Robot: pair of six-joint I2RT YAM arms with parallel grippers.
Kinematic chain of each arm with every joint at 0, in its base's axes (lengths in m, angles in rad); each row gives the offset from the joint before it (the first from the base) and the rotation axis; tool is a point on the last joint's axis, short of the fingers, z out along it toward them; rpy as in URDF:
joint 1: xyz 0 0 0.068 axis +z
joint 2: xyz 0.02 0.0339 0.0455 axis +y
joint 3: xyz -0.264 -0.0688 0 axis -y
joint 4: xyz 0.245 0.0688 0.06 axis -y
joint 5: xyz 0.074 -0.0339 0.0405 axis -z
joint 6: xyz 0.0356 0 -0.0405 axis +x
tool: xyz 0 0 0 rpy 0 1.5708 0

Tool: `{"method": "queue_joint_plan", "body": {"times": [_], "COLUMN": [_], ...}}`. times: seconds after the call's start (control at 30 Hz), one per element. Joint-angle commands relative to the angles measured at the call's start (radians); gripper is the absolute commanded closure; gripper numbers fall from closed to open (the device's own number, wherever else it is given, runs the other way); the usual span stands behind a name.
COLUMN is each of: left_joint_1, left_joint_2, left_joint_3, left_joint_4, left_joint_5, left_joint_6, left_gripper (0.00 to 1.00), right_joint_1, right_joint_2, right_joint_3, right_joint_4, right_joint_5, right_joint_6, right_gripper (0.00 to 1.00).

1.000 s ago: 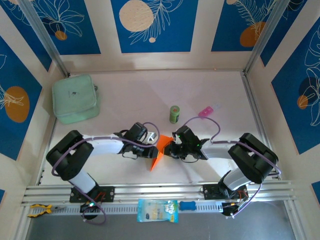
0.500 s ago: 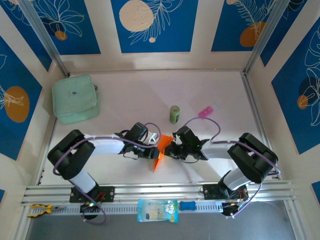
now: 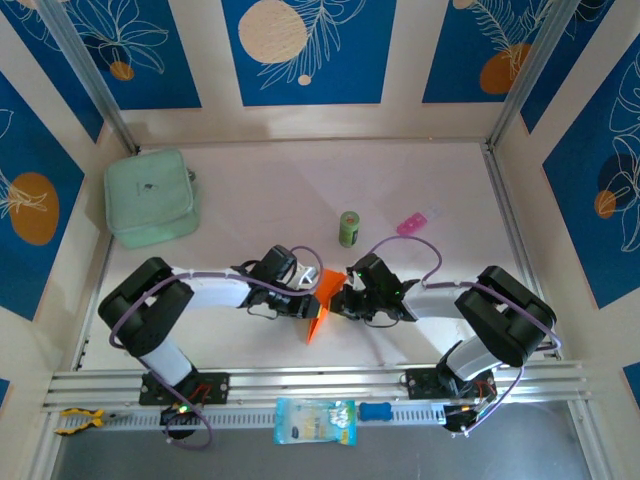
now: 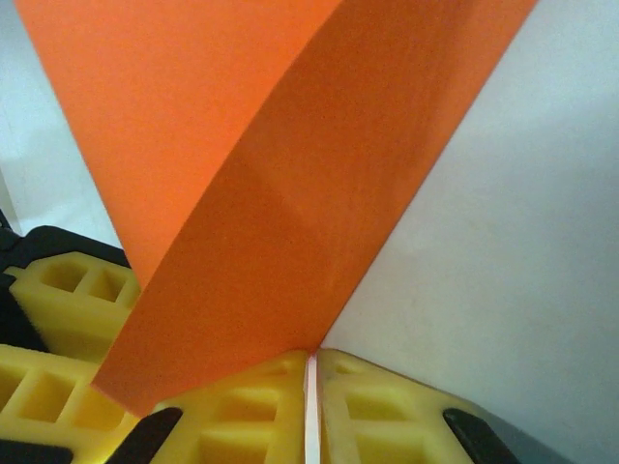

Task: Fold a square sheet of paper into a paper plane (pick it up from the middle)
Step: Move a paper plane to the center of the table.

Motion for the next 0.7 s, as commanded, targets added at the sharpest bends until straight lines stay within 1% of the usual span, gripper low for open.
{"method": "queue_joint_plan", "body": {"times": [0.0, 0.17, 0.3, 0.37, 0.43, 0.53, 0.63, 0.67], "left_joint_1": [-0.010, -0.013, -0.013, -0.014, -0.014, -0.014, -0.014, -0.014], "left_joint_2": [0.029, 0.033, 0.000, -0.044, -0.099, -0.201, -0.287, -0.304], "left_joint_3": [0.024, 0.026, 0.022, 0.014, 0.005, 0.012, 0.033, 0.041], "left_joint_4": [0.021, 0.023, 0.007, -0.011, -0.057, -0.215, -0.390, -0.440], "left_joint_5": [0.042, 0.038, 0.003, -0.036, -0.110, -0.294, -0.482, -0.525], "left_joint_6": [-0.008, -0.011, -0.016, -0.021, -0.024, -0.021, -0.017, -0.009], "left_gripper": [0.80, 0.83, 0.88, 0.90, 0.91, 0.94, 0.94, 0.95], "right_joint_1": [-0.006, -0.006, -0.008, -0.009, -0.012, -0.013, -0.015, -0.015], "right_joint_2": [-0.020, -0.024, -0.034, -0.054, -0.083, -0.128, -0.164, -0.171], "right_joint_3": [-0.012, -0.014, -0.013, -0.017, -0.018, -0.018, -0.019, -0.021], "right_joint_4": [-0.004, -0.004, -0.012, -0.029, -0.056, -0.112, -0.152, -0.156], "right_joint_5": [-0.016, -0.015, -0.012, 0.002, 0.022, 0.059, 0.081, 0.086], "right_joint_6": [0.006, 0.007, 0.005, 0.004, 0.000, -0.009, -0.014, -0.013], "right_gripper": [0.88, 0.88, 0.88, 0.88, 0.88, 0.88, 0.88, 0.88]}}
